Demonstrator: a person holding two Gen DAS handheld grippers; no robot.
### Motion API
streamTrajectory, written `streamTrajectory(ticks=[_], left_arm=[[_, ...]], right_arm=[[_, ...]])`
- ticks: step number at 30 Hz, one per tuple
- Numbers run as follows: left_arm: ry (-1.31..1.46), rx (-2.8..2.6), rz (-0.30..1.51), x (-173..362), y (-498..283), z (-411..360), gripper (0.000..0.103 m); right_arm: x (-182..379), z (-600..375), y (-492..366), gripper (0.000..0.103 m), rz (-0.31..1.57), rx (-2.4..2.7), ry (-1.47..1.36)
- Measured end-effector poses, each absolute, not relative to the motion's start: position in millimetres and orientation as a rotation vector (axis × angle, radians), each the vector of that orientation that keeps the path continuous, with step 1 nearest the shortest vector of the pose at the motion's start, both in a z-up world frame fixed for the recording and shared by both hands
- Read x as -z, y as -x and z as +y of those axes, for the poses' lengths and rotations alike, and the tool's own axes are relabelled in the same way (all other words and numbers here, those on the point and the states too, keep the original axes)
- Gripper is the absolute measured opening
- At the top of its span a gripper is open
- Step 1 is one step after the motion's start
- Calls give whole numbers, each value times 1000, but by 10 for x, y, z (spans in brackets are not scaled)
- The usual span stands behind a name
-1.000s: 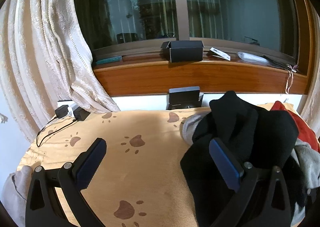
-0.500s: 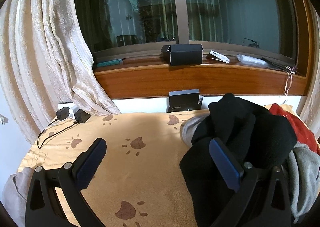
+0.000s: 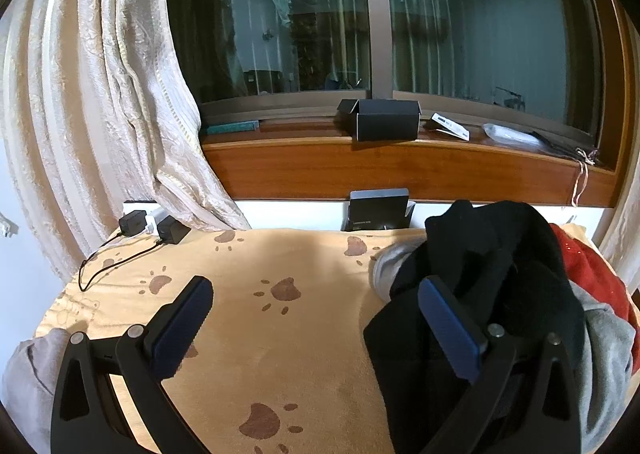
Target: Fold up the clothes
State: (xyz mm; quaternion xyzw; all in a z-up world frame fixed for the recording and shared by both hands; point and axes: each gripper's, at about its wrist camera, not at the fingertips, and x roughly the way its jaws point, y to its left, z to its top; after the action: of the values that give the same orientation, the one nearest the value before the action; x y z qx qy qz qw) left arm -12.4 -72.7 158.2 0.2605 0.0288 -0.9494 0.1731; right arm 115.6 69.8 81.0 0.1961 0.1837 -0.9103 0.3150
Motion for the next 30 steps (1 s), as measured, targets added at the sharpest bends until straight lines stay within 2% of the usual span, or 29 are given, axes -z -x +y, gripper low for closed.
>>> streamTrajectory(ticks=[8, 13, 16, 22, 27, 30], left_arm=[[-753, 2722, 92, -1598, -33, -757, 103], [-864, 2736, 34, -1364, -288, -849, 103], [-928, 2681, 59, -1172, -514, -1008, 103], [-969, 2546, 136, -885, -859, -1234, 103], [-1025, 2551, 86, -730, -890, -1069, 103], [-1055, 2583, 36, -685, -867, -883, 103]], right_arm=[[-896, 841, -1053, 19, 406, 2401, -557], [-935, 863, -974, 19, 358, 2377, -592], [-930, 822, -920, 19, 329, 2364, -616], [-953, 675, -824, 19, 414, 2478, -578], [-981, 683, -745, 19, 561, 2657, -477], [-1010, 870, -604, 19, 550, 2740, -496]])
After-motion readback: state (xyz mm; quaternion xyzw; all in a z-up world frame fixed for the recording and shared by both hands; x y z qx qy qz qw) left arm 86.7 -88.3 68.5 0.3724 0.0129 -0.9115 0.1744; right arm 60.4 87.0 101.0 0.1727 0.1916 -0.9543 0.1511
